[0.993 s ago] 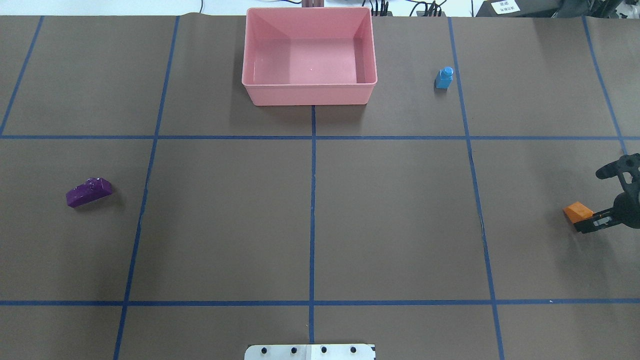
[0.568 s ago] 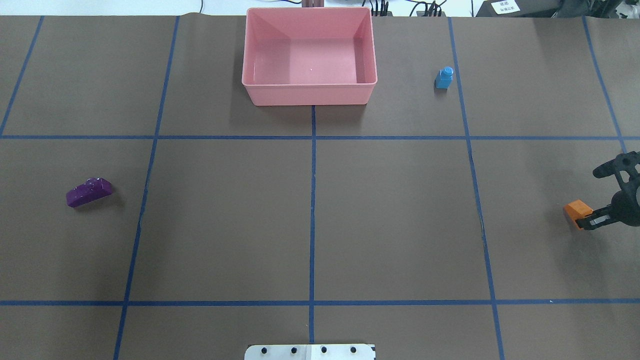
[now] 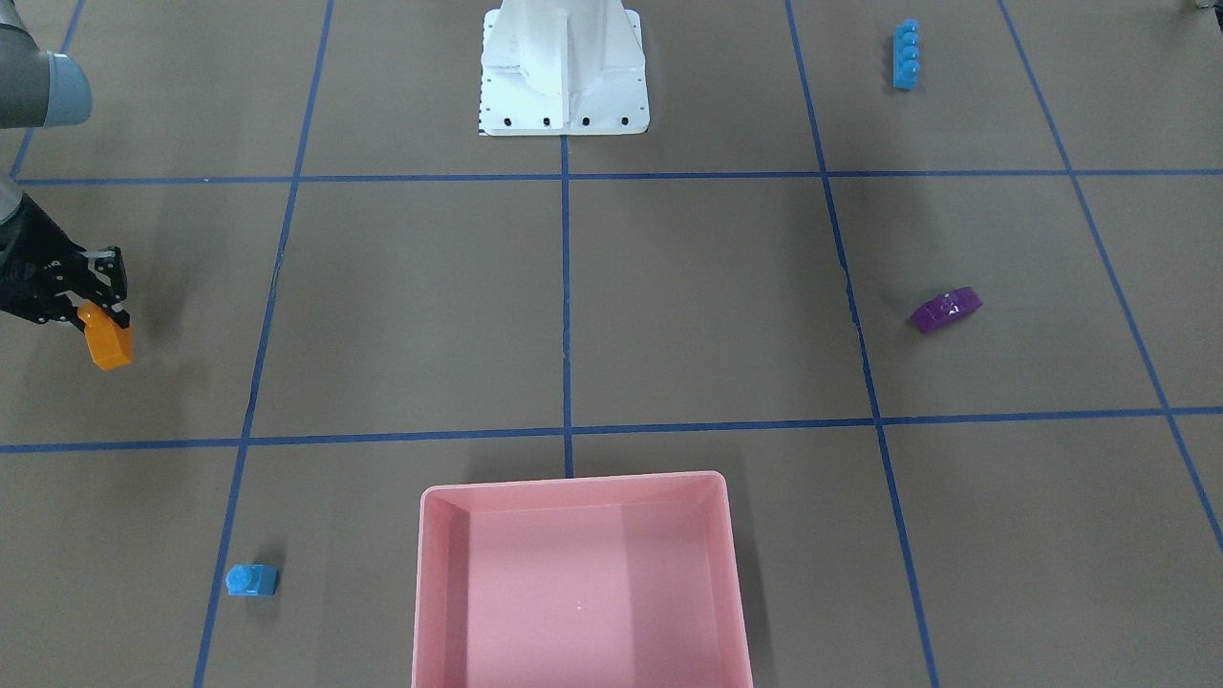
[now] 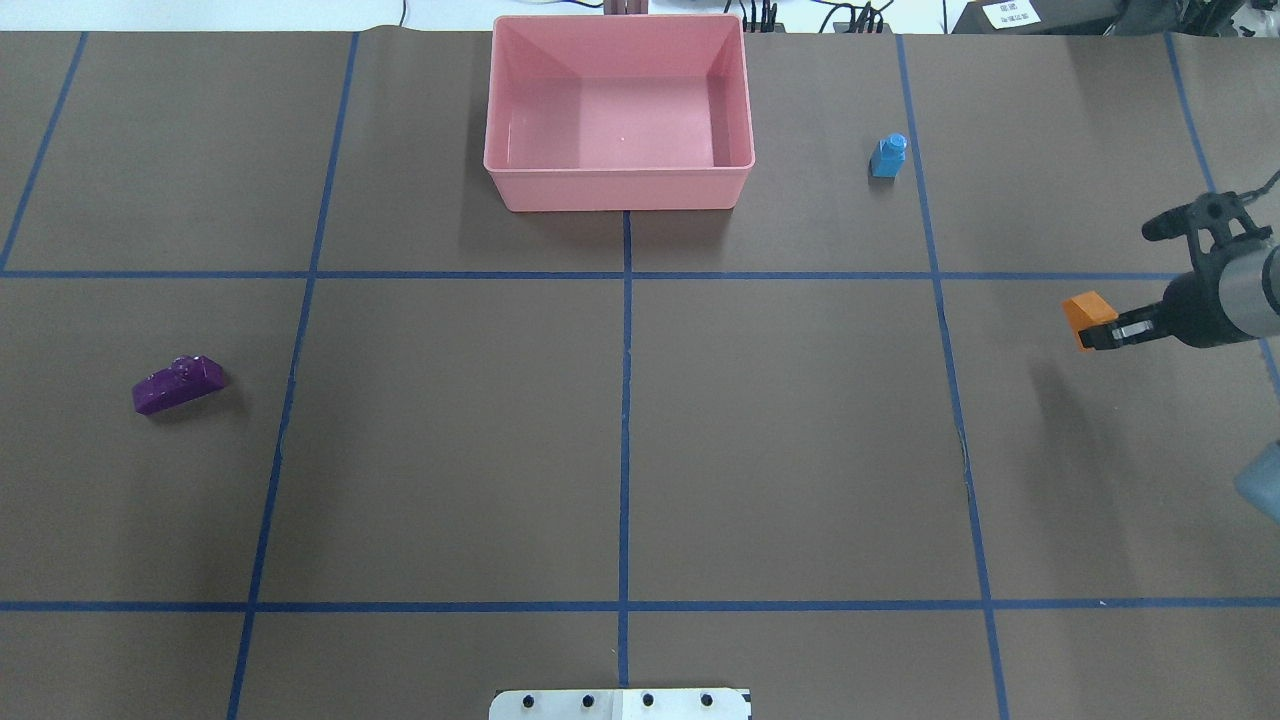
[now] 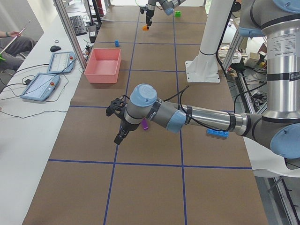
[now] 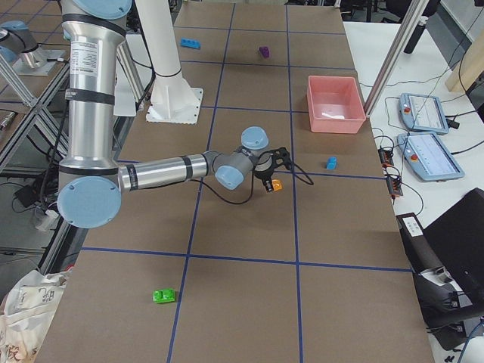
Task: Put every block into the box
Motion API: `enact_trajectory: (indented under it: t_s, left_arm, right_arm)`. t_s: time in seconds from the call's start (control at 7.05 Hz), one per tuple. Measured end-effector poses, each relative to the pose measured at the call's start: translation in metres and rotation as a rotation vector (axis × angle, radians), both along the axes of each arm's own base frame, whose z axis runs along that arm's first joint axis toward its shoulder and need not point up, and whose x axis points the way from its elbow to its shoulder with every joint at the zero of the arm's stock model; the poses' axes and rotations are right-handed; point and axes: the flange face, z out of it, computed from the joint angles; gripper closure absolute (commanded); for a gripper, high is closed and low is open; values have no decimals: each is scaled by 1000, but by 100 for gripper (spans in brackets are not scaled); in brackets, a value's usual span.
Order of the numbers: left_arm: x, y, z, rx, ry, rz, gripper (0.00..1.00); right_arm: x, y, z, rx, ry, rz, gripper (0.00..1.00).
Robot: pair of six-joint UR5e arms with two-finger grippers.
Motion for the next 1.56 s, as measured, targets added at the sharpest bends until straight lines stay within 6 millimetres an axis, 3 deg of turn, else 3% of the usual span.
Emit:
enact_trajectory:
  t_s: [0.28, 0.57, 0.85, 0.99, 1.14, 1.28, 1.56]
  left_arm:
    - [0, 0, 1, -1, 0, 0, 0]
    - [0, -1, 3, -4, 1, 1, 0]
    - [1, -1, 3, 0, 1, 2, 0]
    - [1, -1, 3, 2, 1, 2, 0]
    - [1, -1, 4, 2, 1, 3, 0]
    - [1, -1, 4, 1, 1, 3, 0]
    - [1, -1, 6, -2, 2, 4, 0]
  right_arm:
    - [-41, -67, -108, -82, -113, 126, 100]
    - [-108, -151, -221, -187, -106, 174, 100]
    - [-189, -225, -305, -249, -65, 233, 100]
    - [-220, -250, -336, -266, -35, 264, 100]
    - [-247, -265, -353, -278, 1, 284, 85]
    - [-267, -270, -356, -281, 38, 298, 2]
    - [-294, -264, -351, -264, 88, 315, 1]
